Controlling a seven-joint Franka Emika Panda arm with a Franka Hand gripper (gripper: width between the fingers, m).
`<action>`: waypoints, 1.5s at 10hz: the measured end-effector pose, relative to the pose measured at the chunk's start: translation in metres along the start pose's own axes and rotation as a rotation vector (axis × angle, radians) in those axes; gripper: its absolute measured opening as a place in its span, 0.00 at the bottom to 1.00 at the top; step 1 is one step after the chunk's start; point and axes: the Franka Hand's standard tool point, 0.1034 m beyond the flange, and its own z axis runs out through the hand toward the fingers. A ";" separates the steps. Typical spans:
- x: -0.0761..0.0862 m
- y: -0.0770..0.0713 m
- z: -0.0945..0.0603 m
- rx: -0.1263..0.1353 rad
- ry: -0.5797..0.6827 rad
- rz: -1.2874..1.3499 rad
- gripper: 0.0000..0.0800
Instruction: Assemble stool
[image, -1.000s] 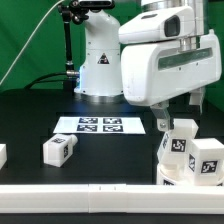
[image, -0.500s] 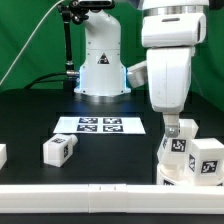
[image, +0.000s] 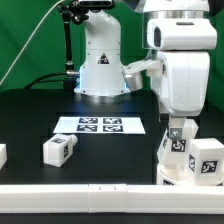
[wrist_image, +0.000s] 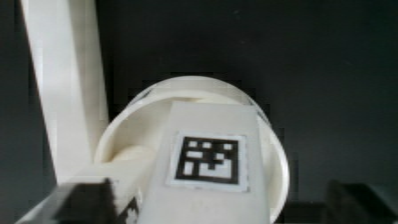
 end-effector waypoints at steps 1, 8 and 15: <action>0.000 0.000 0.000 0.000 0.000 0.007 0.55; -0.002 0.000 0.000 0.002 0.000 0.136 0.42; -0.003 -0.002 0.002 -0.003 0.024 0.847 0.42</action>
Offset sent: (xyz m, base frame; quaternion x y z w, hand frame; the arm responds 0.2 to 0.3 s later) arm 0.0000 0.0000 0.0000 0.0000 0.0000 0.0000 1.0000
